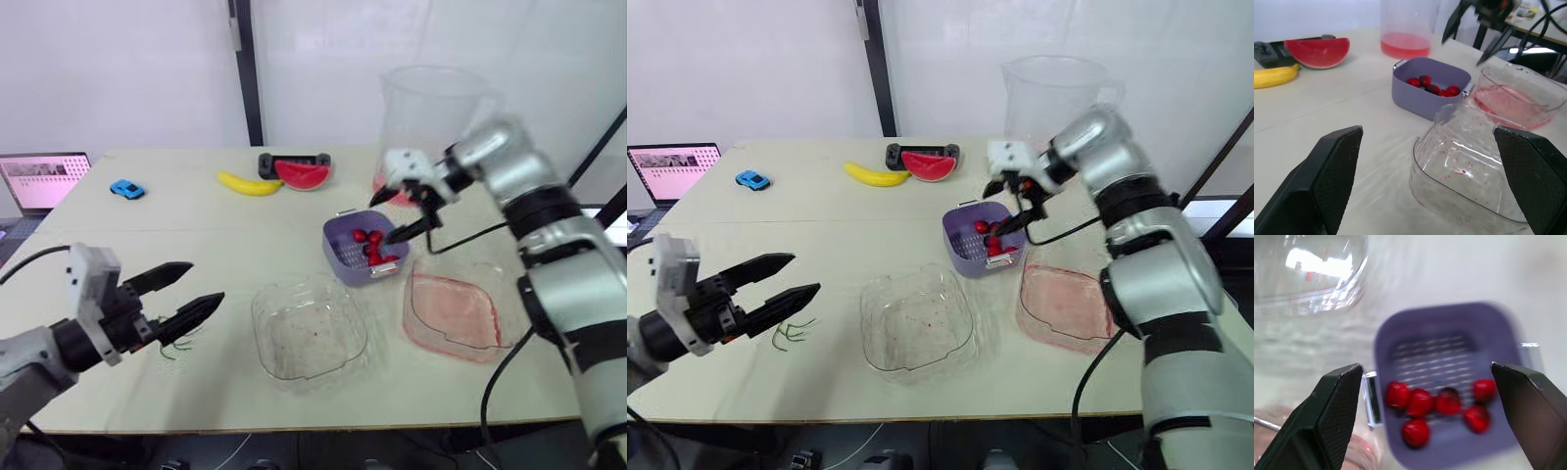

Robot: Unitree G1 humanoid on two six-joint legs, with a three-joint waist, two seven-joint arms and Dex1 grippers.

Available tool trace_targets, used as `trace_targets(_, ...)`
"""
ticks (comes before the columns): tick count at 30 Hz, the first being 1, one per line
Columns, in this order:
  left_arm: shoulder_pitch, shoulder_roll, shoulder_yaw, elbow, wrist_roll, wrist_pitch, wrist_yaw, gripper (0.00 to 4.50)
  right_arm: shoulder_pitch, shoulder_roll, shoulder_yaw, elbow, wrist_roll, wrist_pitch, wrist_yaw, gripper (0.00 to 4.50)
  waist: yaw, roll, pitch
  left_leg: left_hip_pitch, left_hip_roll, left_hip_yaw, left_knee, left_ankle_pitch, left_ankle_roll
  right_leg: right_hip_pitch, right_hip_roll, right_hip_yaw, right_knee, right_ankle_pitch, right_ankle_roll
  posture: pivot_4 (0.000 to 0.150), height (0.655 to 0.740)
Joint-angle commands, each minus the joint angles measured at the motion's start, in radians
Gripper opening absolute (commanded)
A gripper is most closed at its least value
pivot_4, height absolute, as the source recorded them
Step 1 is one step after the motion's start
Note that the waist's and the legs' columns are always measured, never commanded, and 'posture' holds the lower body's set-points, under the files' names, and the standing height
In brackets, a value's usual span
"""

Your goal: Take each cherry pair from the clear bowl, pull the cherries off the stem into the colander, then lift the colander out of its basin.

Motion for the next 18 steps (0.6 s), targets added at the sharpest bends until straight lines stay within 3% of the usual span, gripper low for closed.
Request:
trace_targets(1,-0.070,0.030,-0.076,0.053,0.115,-0.063,-0.004,4.50,0.040,-0.084,-0.135,-0.093,0.071,0.088,0.004,4.46,0.003,0.000,0.000,0.000,-0.001,0.000,0.000,0.000,0.000,0.000,0.000,0.000,0.000,0.000,0.000,0.150,0.7400)
trace_targets(10,-0.222,0.078,-0.260,0.279,0.391,-0.192,-0.066,4.50,0.504,-0.310,-0.568,-0.428,0.281,0.263,-0.161,4.46,0.007,0.000,0.000,0.000,0.000,0.002,0.000,-0.001,0.003,-0.001,0.002,0.001,0.002,0.000,-0.001,0.150,0.7400)
trace_targets(18,-0.215,0.076,-0.249,0.446,0.465,-0.286,-0.183,4.50,0.898,-0.324,-0.854,-0.524,0.354,0.270,-0.358,4.46,-0.004,0.001,0.000,0.002,0.000,0.003,-0.001,-0.003,0.007,-0.002,0.002,0.002,0.006,0.000,-0.001,0.150,0.7400)
